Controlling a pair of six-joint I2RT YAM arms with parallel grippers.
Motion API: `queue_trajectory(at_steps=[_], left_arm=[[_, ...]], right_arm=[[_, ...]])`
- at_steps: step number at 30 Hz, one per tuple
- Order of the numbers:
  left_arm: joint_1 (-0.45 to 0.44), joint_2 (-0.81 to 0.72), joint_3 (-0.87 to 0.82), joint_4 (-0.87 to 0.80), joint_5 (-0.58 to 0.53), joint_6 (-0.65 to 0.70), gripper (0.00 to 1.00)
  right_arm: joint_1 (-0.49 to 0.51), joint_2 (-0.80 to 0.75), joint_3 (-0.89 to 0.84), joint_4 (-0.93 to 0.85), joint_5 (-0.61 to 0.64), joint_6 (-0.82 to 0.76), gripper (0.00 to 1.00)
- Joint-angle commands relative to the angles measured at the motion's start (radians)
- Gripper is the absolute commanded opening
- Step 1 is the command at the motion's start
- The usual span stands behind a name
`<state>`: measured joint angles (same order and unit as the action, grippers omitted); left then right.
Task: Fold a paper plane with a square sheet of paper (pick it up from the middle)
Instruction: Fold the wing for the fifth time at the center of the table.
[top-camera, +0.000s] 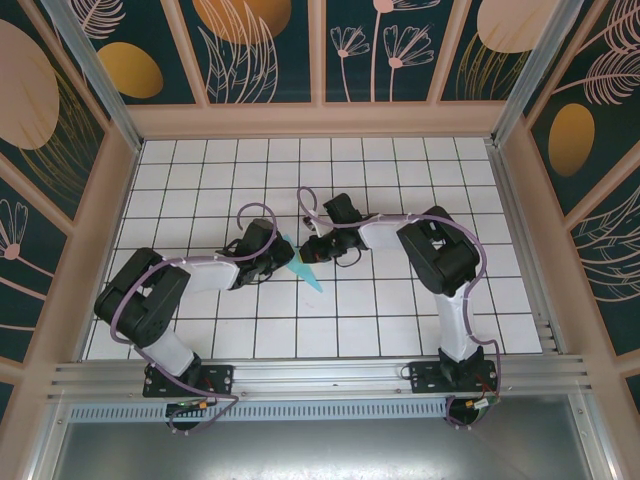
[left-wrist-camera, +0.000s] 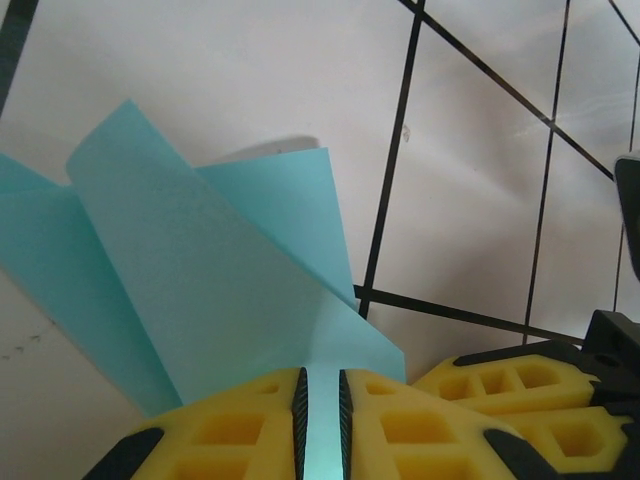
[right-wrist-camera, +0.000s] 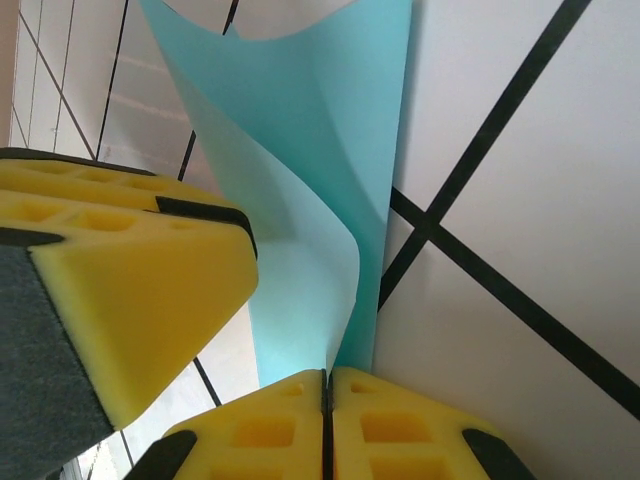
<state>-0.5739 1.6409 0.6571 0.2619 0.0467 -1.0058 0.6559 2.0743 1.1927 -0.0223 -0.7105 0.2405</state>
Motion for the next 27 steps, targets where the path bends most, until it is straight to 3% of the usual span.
queue_trajectory(at_steps=[1, 11, 18, 22, 27], left_arm=[[0.008, 0.017, -0.005, 0.008, -0.016, -0.022, 0.19], [0.007, 0.013, -0.042, -0.033, -0.089, -0.106, 0.14], [0.007, 0.004, -0.085, -0.032, -0.110, -0.159, 0.09], [0.007, -0.001, -0.094, -0.028, -0.112, -0.160, 0.08], [0.006, -0.006, -0.094, -0.015, -0.100, -0.146, 0.08]], right_arm=[[-0.001, 0.032, 0.025, -0.032, -0.011, -0.032, 0.09], [-0.001, 0.045, 0.028, -0.063, 0.021, -0.034, 0.11], [-0.002, 0.017, 0.035, -0.068, 0.023, -0.008, 0.23], [-0.006, -0.053, 0.019, -0.045, 0.041, 0.037, 0.29], [-0.009, -0.195, -0.055, -0.016, 0.168, 0.105, 0.33]])
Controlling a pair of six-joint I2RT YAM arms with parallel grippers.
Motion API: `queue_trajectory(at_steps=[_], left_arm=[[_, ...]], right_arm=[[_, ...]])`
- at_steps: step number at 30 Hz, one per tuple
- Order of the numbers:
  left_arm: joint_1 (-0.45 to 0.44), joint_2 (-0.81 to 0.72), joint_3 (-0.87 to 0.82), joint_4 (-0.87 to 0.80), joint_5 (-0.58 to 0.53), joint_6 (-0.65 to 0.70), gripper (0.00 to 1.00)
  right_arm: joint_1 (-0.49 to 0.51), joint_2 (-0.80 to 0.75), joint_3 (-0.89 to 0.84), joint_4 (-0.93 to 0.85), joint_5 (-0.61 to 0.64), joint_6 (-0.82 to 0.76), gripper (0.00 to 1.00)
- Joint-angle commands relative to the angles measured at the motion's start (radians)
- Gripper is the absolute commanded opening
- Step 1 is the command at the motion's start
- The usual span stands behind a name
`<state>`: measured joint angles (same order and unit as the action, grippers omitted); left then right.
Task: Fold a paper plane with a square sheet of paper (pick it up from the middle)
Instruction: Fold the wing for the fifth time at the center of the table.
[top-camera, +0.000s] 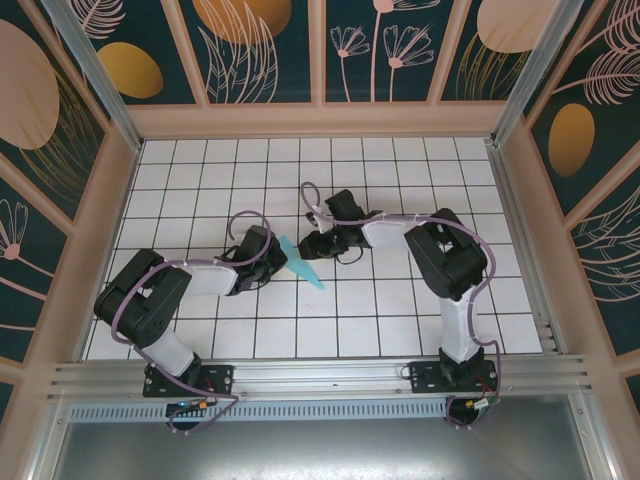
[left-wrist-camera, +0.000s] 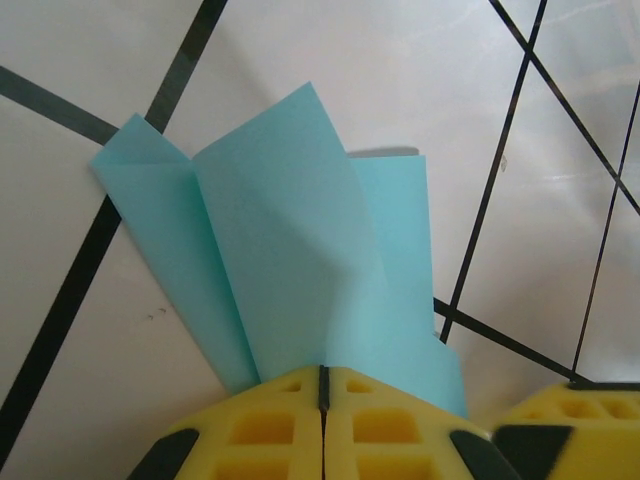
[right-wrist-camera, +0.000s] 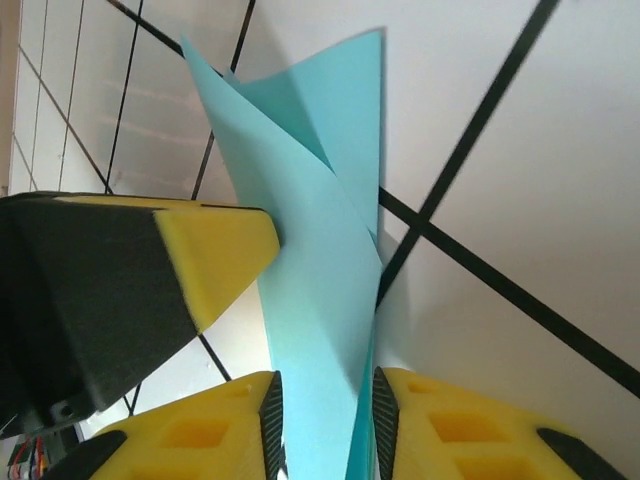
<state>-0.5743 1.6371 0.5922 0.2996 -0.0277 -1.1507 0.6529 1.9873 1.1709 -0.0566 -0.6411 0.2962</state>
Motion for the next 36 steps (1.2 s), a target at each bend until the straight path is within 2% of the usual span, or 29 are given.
queue_trajectory(at_steps=[1, 5, 10, 19, 28, 31, 36], left_arm=[[0.007, -0.004, -0.029, -0.049, -0.023, 0.004, 0.08], [0.007, -0.011, -0.023, -0.035, -0.009, 0.022, 0.09], [0.007, -0.028, -0.022, -0.021, 0.001, 0.042, 0.09], [0.007, -0.064, -0.023, 0.015, 0.034, 0.086, 0.10], [0.006, -0.004, 0.007, 0.138, 0.217, 0.157, 0.14], [0.005, 0.029, 0.018, 0.120, 0.201, 0.151, 0.14], [0.008, 0.043, 0.001, 0.103, 0.100, 0.107, 0.12]], right_arm=[[-0.005, -0.127, -0.048, 0.022, 0.113, 0.058, 0.33], [0.030, -0.151, -0.095, 0.041, 0.050, 0.060, 0.29], [0.070, -0.086, -0.087, 0.037, 0.012, 0.049, 0.19], [0.062, 0.014, -0.080, 0.051, 0.000, 0.039, 0.16], [0.065, 0.052, -0.077, 0.030, 0.010, 0.023, 0.16], [0.065, 0.061, -0.080, 0.021, 0.024, 0.021, 0.15], [0.067, 0.066, -0.098, 0.008, 0.045, 0.015, 0.15]])
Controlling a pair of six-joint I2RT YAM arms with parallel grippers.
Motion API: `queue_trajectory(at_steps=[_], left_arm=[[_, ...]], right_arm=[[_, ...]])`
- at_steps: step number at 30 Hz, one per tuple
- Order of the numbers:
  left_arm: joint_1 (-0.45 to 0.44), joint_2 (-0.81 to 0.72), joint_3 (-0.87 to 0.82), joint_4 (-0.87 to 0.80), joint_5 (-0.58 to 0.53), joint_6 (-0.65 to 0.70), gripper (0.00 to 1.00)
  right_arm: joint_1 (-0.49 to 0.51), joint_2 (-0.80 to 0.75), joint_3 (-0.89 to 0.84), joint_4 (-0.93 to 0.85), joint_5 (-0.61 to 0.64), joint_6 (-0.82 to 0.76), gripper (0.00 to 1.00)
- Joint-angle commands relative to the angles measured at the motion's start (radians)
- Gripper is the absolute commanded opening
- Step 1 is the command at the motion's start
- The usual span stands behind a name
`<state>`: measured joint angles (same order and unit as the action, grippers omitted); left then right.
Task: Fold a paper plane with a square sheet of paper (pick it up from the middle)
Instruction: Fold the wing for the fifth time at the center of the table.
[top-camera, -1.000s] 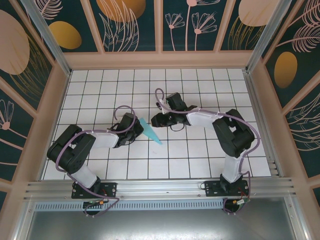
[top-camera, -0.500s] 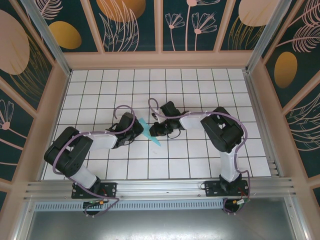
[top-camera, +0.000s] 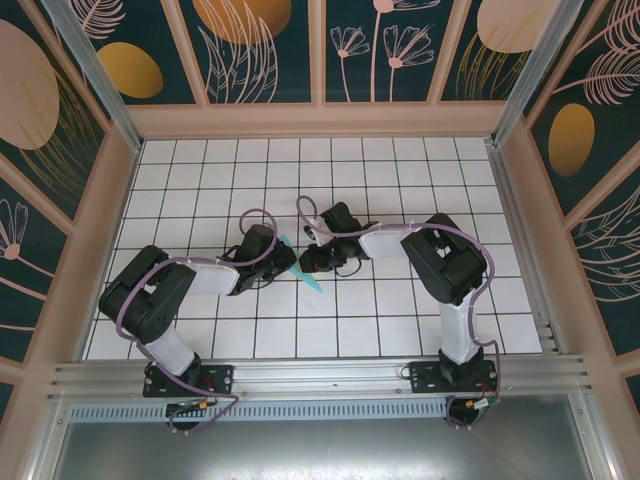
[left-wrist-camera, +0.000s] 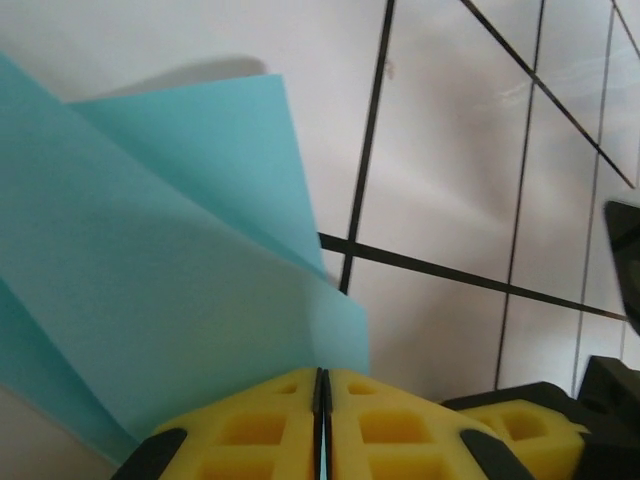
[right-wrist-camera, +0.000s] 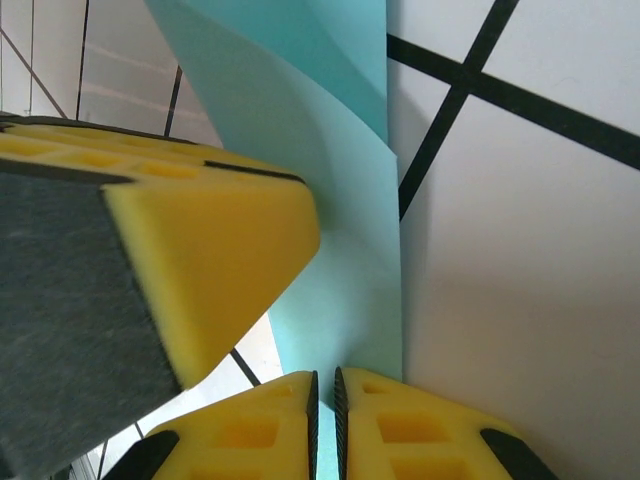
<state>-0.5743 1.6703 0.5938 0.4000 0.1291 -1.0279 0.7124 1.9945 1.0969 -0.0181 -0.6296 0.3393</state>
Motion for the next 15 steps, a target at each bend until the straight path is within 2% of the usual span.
queue_trajectory(at_steps=[1, 7, 15], left_arm=[[0.008, 0.009, -0.012, 0.010, -0.081, -0.028, 0.12], [0.045, -0.010, -0.074, 0.048, -0.164, -0.054, 0.11], [0.162, -0.004, -0.088, 0.048, -0.155, -0.001, 0.12]], right_arm=[[0.006, 0.059, -0.030, -0.034, 0.037, -0.030, 0.15], [0.006, 0.059, -0.073, -0.050, 0.060, -0.051, 0.14], [0.005, 0.061, -0.113, -0.057, 0.087, -0.063, 0.14]])
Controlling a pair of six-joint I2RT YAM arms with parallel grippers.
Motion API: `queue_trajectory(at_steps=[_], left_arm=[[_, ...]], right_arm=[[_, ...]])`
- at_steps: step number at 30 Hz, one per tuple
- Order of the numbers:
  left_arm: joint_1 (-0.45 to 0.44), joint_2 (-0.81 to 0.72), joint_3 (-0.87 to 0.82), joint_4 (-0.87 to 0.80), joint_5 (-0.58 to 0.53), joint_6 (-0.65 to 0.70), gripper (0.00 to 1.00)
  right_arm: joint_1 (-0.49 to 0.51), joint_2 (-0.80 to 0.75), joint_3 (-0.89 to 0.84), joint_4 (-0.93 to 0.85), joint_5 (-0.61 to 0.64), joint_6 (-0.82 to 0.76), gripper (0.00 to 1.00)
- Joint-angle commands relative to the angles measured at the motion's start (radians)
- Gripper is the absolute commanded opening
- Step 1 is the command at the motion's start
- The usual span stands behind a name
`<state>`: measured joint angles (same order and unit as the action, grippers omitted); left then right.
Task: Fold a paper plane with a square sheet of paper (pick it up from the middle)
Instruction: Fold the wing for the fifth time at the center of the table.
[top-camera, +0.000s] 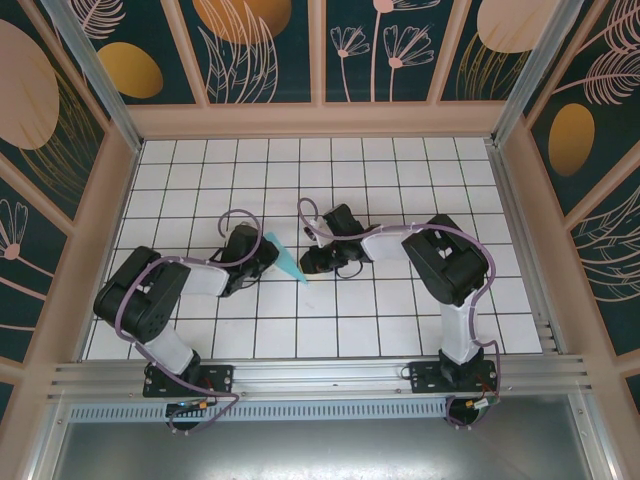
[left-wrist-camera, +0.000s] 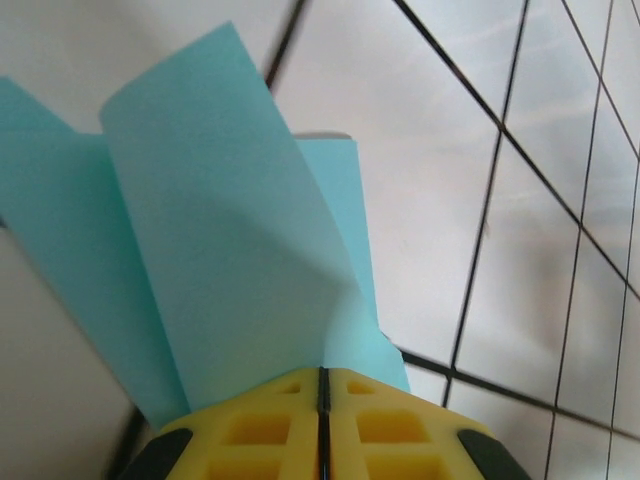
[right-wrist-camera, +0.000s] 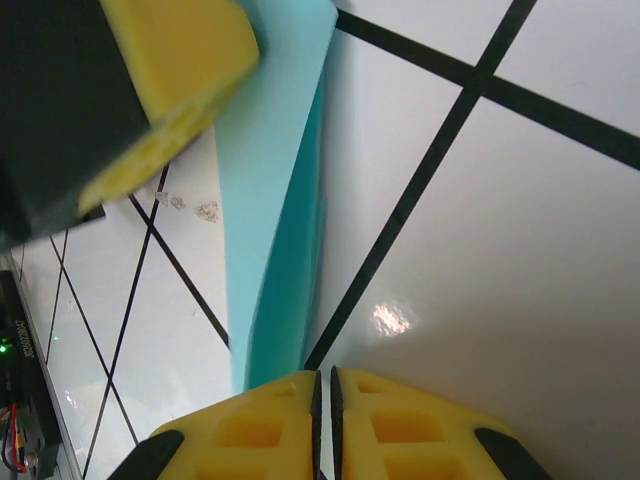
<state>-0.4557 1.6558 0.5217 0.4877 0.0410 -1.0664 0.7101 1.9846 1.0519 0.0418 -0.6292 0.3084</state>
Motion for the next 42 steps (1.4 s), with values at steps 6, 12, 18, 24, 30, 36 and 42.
queue_trajectory(at_steps=[6, 12, 18, 24, 30, 36, 42], left_arm=[[0.063, 0.027, 0.009, -0.045, -0.036, 0.070, 0.11], [0.062, 0.044, -0.011, 0.036, 0.099, 0.103, 0.08], [0.043, 0.024, -0.046, 0.091, 0.222, 0.118, 0.07], [0.007, 0.013, -0.048, 0.089, 0.251, 0.130, 0.07], [0.000, 0.001, -0.036, 0.071, 0.234, 0.139, 0.08], [0.002, -0.016, -0.016, 0.051, 0.145, 0.132, 0.10], [0.027, -0.002, -0.015, 0.071, 0.078, 0.121, 0.11]], right_arm=[[0.008, 0.028, -0.054, -0.118, 0.088, -0.017, 0.14], [0.012, -0.111, 0.000, -0.092, 0.110, 0.032, 0.14], [0.067, -0.123, 0.058, -0.088, 0.119, 0.047, 0.14], [0.106, -0.057, 0.106, -0.059, 0.093, 0.072, 0.13], [0.115, 0.023, 0.133, -0.082, 0.114, 0.065, 0.10], [0.107, 0.057, 0.098, -0.095, 0.132, 0.054, 0.10], [0.103, 0.076, 0.049, -0.112, 0.134, 0.040, 0.10]])
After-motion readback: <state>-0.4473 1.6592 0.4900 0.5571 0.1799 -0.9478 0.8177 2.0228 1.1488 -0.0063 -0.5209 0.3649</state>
